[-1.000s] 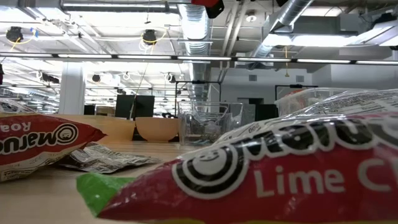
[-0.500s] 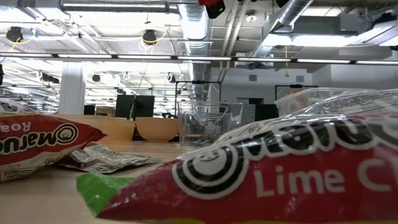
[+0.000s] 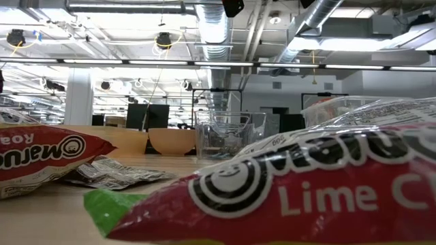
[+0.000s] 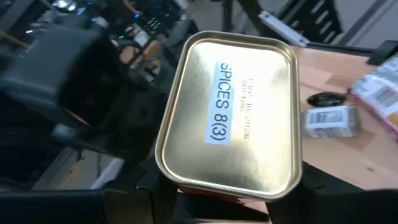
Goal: Pick & Place Food Item
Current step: Put the red seasoning can into the orange bin
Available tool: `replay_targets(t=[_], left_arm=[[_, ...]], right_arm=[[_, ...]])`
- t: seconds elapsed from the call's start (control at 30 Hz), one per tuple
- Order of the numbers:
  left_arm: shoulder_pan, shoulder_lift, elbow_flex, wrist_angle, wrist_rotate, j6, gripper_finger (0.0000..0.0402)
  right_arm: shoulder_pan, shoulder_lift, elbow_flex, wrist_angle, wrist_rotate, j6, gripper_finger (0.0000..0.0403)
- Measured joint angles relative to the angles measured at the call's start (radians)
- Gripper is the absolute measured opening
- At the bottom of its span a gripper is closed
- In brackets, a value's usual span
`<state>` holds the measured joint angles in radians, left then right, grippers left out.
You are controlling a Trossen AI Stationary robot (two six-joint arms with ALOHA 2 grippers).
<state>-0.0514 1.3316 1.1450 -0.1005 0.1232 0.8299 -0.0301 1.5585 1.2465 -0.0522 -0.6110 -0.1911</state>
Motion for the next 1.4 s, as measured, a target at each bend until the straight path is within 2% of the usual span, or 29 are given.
replay_targets(t=[0.27,0.33,0.47,0.57,0.8,1.03,1.17,1.4], left_arm=[[-0.034,-0.132,0.003,-0.081,-0.146,-0.016,0.0176],[-0.038,-0.163,0.003,-0.122,-0.226,-0.027,0.0176],[-0.029,-0.216,0.003,-0.207,-0.476,-0.077,0.0175],[0.019,-0.231,0.003,-0.283,-0.623,-0.171,0.0175],[0.199,-0.232,0.002,-0.514,-0.747,-0.37,0.0175],[0.481,-0.208,0.002,-0.712,-0.766,-0.529,0.0175],[0.627,-0.165,0.002,-0.872,-0.703,-0.616,0.0175],[0.753,0.007,0.002,-1.156,-0.596,-0.751,0.0175]], right_arm=[[-0.056,0.002,-0.002,-0.067,-0.015,0.06,0.0378],[-0.069,0.0,-0.002,-0.102,0.008,0.074,0.038],[-0.092,0.0,-0.022,-0.166,0.037,0.116,0.0381],[-0.106,0.0,-0.053,-0.188,0.041,0.153,0.0381],[-0.136,0.001,-0.134,-0.181,0.073,0.203,0.0381],[-0.144,0.001,-0.172,-0.15,0.078,0.218,0.0382],[-0.143,0.001,-0.172,-0.144,0.076,0.218,0.0382],[-0.144,0.001,-0.172,-0.147,0.062,0.217,0.0382]])
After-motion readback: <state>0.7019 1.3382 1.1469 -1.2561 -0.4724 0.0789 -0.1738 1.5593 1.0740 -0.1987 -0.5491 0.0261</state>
